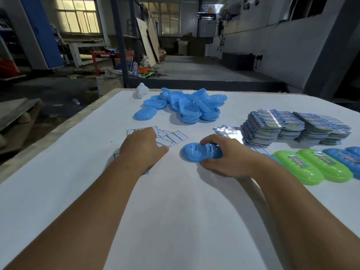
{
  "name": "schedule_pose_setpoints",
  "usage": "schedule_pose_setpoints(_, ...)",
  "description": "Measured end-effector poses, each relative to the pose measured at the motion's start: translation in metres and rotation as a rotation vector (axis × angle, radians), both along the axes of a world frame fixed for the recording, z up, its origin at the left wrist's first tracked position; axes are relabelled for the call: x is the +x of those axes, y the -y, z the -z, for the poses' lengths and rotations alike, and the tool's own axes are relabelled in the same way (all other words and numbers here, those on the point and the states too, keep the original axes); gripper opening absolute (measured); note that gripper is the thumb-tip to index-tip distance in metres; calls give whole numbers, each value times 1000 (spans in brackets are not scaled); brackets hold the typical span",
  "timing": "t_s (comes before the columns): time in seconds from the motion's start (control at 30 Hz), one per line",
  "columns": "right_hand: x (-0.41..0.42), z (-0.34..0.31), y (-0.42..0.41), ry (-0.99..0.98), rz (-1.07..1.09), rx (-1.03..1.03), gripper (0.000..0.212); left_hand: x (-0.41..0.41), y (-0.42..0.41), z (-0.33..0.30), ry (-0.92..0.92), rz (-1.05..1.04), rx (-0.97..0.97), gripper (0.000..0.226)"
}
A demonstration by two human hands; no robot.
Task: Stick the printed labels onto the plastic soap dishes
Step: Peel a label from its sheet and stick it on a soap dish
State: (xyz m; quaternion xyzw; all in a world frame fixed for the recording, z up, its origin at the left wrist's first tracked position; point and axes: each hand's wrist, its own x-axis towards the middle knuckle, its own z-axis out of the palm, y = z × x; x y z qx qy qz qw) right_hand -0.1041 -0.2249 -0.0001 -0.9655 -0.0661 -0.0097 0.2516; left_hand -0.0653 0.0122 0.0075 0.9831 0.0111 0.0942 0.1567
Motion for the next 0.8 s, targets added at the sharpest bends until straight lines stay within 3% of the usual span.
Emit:
schedule_pose_setpoints(0.17, 0, -1, -2, 4, -6, -1, 53, 1, -2, -3, -52, -8, -263, 64)
schedule_pose_setpoints(0.37, -1, -2, 1, 23, -2, 49, 55, 7, 1, -6, 91, 18, -512, 4)
schedule_pose_setpoints(0.53, 5, -2, -5, 191, 61, 323, 49, 2, 11, -12, 59, 196, -893, 15)
schedule_pose_setpoints(0.63, 7, -4, -11, 163, 71, 563, 45, -4, 20, -11, 4, 288, -987, 20)
schedule_pose_setpoints(0.8, 9, -4, -13, 159, 79, 664, 39, -7, 29, -8, -37, 352, -1007, 15)
